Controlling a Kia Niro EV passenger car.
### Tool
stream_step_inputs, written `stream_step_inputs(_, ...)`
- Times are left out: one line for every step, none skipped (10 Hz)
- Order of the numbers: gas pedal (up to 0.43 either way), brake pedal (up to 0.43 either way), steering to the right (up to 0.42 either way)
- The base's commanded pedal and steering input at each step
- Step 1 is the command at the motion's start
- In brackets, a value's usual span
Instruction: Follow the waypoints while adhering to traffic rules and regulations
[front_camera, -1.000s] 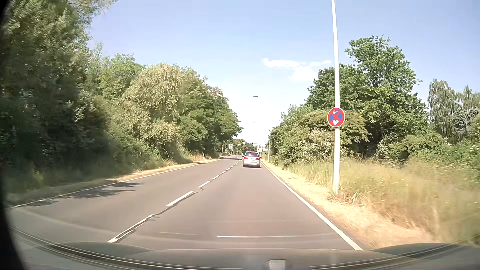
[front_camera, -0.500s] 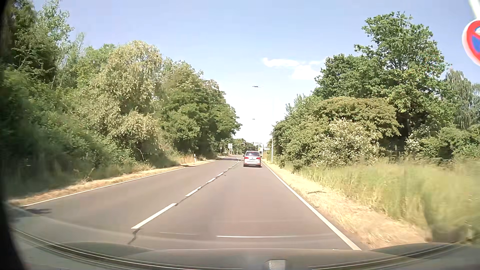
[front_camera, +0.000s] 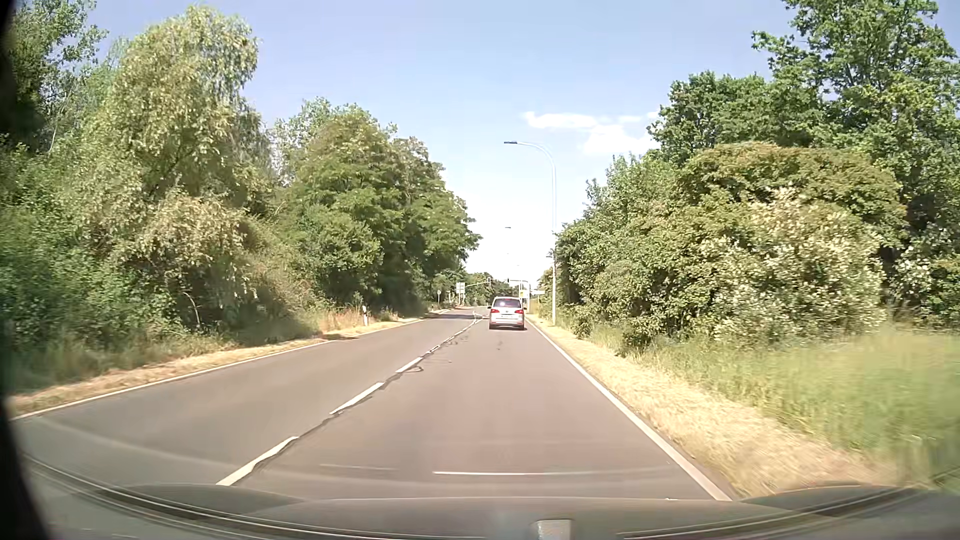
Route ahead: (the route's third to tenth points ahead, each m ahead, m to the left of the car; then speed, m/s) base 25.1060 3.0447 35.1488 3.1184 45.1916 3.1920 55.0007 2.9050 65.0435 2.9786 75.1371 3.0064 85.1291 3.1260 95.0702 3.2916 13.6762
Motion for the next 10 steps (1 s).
stream_step_inputs(0.000,0.073,-0.002)
stream_step_inputs(0.000,0.079,-0.003)
stream_step_inputs(0.000,0.085,-0.002)
stream_step_inputs(0.000,0.098,-0.002)
stream_step_inputs(0.000,0.104,-0.002)
stream_step_inputs(0.000,0.110,-0.002)
stream_step_inputs(0.000,0.116,-0.002)
stream_step_inputs(0.000,0.122,-0.002)
stream_step_inputs(0.000,0.122,-0.001)
stream_step_inputs(0.000,0.128,0.000)
